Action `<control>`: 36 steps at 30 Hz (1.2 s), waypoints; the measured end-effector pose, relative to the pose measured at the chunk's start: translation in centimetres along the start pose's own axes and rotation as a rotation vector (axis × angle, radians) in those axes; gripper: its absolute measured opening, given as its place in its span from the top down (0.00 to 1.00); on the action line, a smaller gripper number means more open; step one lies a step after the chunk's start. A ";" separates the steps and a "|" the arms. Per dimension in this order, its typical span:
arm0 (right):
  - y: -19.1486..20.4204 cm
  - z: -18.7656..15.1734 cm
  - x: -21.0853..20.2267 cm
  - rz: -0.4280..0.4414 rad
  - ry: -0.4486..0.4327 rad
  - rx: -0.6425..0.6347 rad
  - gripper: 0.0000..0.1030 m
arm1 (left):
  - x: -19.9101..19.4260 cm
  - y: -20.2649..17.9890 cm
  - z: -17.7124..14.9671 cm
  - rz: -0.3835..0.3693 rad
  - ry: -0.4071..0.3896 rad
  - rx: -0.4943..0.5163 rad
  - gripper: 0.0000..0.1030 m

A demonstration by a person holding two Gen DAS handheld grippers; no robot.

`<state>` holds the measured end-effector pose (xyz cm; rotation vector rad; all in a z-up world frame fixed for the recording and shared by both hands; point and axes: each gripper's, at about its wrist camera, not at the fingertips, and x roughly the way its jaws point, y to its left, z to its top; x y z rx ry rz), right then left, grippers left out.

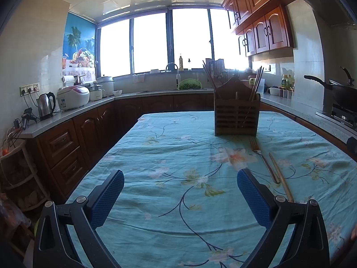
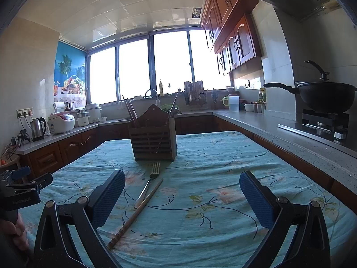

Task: Organize utensils

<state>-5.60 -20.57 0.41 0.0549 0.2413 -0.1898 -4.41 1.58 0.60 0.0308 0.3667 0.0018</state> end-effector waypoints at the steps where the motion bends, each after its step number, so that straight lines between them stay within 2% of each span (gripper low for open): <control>1: 0.0 0.0 0.0 0.000 0.000 0.001 0.00 | 0.0 0.0 0.0 -0.001 0.000 -0.002 0.01; 36: 1.1 -0.1 -0.1 0.015 -0.002 0.021 0.00 | 0.0 -1.1 0.1 -0.006 0.024 0.009 0.01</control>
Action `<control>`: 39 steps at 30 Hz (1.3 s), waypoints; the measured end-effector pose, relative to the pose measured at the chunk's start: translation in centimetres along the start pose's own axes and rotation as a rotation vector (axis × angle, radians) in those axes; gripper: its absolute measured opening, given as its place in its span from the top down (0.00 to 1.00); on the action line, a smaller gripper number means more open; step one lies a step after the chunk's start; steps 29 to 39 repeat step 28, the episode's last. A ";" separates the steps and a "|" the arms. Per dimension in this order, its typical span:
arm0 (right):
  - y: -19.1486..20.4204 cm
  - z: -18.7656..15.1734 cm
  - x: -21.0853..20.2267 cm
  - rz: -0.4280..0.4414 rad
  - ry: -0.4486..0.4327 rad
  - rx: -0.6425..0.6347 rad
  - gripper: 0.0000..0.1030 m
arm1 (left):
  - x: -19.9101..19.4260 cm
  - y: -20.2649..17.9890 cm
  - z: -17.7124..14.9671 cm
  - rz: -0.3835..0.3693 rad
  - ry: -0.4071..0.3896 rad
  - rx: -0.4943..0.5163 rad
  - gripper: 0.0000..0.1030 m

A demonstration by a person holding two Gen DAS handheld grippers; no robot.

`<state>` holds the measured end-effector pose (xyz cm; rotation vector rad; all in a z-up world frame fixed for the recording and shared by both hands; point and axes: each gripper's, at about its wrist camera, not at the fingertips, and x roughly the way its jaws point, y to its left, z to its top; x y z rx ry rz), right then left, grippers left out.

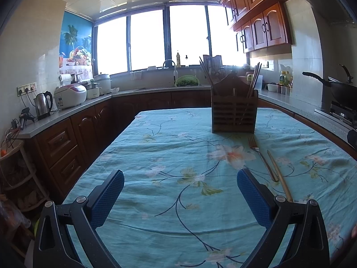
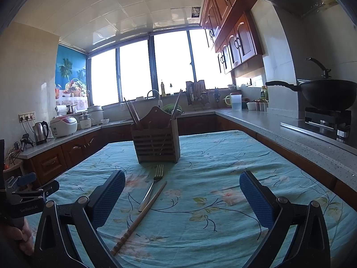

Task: Organize utensils

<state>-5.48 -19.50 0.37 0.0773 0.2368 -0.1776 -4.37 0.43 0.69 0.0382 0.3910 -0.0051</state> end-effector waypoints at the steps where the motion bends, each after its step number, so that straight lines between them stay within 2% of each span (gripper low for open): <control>1: 0.0 0.0 0.0 0.000 0.001 0.000 0.00 | 0.0 0.0 0.0 -0.001 0.001 0.000 0.01; 39: 0.5 0.2 1.5 0.015 0.051 0.001 0.00 | 0.5 -0.8 1.2 -0.035 0.036 -0.018 0.01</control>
